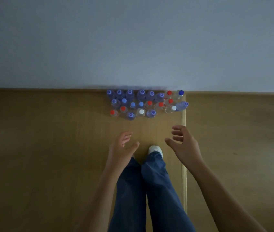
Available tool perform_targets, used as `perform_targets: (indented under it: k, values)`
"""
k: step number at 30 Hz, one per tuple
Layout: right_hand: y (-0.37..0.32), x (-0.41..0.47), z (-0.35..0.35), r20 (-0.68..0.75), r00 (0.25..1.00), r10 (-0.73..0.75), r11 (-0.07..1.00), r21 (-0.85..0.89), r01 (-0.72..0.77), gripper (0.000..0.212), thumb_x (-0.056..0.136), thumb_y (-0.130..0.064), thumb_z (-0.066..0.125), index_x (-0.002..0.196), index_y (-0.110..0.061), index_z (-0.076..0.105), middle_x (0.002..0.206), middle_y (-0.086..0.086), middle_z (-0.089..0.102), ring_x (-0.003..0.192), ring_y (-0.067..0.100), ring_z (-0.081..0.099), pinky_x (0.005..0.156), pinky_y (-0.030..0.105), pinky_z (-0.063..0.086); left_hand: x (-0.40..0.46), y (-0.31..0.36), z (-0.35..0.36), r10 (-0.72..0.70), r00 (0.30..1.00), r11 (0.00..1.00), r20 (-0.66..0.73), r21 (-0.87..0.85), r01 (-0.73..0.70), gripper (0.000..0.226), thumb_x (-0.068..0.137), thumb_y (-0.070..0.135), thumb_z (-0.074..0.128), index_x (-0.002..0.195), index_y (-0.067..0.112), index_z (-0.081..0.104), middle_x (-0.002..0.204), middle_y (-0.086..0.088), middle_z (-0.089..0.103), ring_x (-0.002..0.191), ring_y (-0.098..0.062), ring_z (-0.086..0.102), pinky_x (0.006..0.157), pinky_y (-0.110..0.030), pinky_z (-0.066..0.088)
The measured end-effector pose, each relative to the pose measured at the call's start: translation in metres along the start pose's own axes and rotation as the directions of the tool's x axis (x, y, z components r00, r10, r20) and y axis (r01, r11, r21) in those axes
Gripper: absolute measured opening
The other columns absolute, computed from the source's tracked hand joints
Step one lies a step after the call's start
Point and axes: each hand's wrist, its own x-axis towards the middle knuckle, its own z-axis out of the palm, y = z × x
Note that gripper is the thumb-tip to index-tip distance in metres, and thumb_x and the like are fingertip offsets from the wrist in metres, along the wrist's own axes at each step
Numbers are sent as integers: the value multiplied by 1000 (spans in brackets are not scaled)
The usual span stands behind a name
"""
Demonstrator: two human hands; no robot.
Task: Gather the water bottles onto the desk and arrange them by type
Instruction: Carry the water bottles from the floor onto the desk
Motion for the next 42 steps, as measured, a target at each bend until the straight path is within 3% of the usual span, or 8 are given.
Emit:
perform_targets:
  k: [11,17,24,27,31,33,38,42]
  values:
    - [113,173,61,30,999,34,999,-39,-33,47,86,-20,75,127,-24,52,119,-7,59,102,7,58,71,9,41,175,-105,90,-29,998,999,-63,-25,27,44,89,26,71,129,25,55,131,10,55,126,-7,50,105,-24,37]
    - [178,270,109,23,1000,9,998,-60,-7,50,85,-22,75,129,-25,49,124,-7,57,108,11,57,82,22,43,269,-169,136,95,984,995,-147,-5,-97,51,88,18,72,135,22,51,132,11,54,126,-6,50,106,-24,39]
    - [238,354,156,11,1000,-27,997,-69,28,59,84,-23,76,134,-24,44,135,-4,52,117,13,54,84,26,42,352,-226,174,417,850,908,-321,182,-377,57,83,16,73,135,11,50,130,6,53,122,-14,53,103,-30,45]
    - [256,382,170,-5,998,-63,996,-68,62,65,81,-21,79,136,-24,42,135,-5,50,117,12,51,87,28,44,379,-242,187,427,795,904,-431,184,-386,65,82,24,77,138,11,48,131,14,49,126,-8,50,106,-27,44]
    - [273,412,187,21,995,-99,994,-41,100,77,76,-16,83,138,-23,39,128,-9,45,107,5,51,83,18,44,405,-262,203,406,769,911,-494,153,-383,77,79,22,83,141,3,43,140,-7,53,131,-17,50,108,-42,46]
    - [279,423,196,45,991,-124,992,-15,125,82,72,-12,85,139,-20,38,130,-5,46,102,2,53,79,12,45,413,-269,209,403,781,914,-477,175,-365,78,79,26,83,141,0,42,139,-9,51,130,-19,50,109,-34,44]
    - [293,439,213,40,979,-199,980,31,198,81,66,1,86,133,-8,41,126,10,54,118,30,54,98,48,47,432,-277,217,436,778,900,-452,221,-376,72,77,18,84,133,-5,45,130,-15,55,123,-20,50,107,-17,36]
    - [296,445,221,12,974,-227,972,58,226,69,68,3,82,117,-16,38,116,9,56,106,29,58,89,41,51,437,-277,217,447,776,895,-445,228,-384,64,81,15,81,132,-4,47,126,-15,57,120,-21,52,105,-17,38]
